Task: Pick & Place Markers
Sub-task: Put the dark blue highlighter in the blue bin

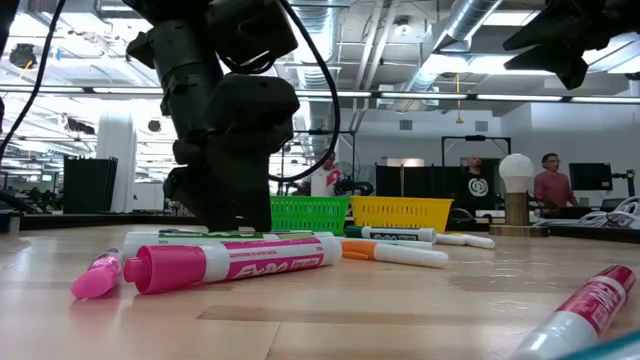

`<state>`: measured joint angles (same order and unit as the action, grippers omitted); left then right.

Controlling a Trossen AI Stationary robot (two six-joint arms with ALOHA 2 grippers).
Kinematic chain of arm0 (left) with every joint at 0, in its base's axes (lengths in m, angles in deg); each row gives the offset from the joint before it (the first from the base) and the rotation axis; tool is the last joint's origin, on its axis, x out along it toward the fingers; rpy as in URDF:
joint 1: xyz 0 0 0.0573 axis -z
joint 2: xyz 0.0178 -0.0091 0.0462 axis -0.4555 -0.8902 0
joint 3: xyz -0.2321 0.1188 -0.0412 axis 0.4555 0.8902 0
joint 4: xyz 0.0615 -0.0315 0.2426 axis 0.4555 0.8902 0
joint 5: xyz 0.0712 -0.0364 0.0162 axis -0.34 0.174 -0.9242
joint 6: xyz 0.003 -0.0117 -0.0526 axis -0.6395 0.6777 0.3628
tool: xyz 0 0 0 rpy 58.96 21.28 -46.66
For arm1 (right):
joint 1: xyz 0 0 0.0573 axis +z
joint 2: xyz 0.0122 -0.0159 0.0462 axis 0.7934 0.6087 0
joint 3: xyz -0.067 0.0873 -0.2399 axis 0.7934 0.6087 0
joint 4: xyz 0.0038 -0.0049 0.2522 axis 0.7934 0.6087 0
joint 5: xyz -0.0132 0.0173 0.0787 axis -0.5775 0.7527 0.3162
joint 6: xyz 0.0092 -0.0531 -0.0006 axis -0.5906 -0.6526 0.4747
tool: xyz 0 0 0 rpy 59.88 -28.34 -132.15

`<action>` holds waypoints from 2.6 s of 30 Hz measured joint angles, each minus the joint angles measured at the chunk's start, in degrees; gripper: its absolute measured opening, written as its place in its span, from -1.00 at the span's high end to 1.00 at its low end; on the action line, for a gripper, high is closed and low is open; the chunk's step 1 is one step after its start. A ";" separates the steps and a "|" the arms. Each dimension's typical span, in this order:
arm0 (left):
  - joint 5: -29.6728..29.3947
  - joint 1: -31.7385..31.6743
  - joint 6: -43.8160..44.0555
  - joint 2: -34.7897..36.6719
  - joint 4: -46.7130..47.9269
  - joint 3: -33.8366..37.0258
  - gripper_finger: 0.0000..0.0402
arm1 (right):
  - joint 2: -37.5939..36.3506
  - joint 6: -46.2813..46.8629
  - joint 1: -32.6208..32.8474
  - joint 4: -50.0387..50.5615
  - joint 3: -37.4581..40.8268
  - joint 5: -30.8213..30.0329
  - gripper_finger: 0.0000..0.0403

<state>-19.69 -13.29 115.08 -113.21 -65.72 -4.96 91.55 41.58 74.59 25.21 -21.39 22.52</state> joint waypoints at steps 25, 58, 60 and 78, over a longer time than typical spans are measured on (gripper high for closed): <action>0.08 -0.45 -1.33 -0.20 7.58 0.09 -0.41 | -0.01 0.00 0.02 -0.23 0.00 0.03 0.20; -1.82 -0.42 -0.39 -0.28 3.41 0.26 -0.41 | -0.01 -0.10 -0.01 -0.22 0.00 -0.04 0.20; -1.85 -0.41 -0.44 -0.28 3.10 0.26 -0.41 | -0.01 -0.14 0.01 -0.23 0.00 -0.04 0.20; -7.10 0.94 -0.54 -0.35 2.09 0.22 -0.41 | -0.02 -1.49 0.02 -0.21 0.02 -0.08 0.20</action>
<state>-26.79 -12.36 114.54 -113.56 -63.63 -4.74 91.53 40.09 74.61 25.01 -21.37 22.44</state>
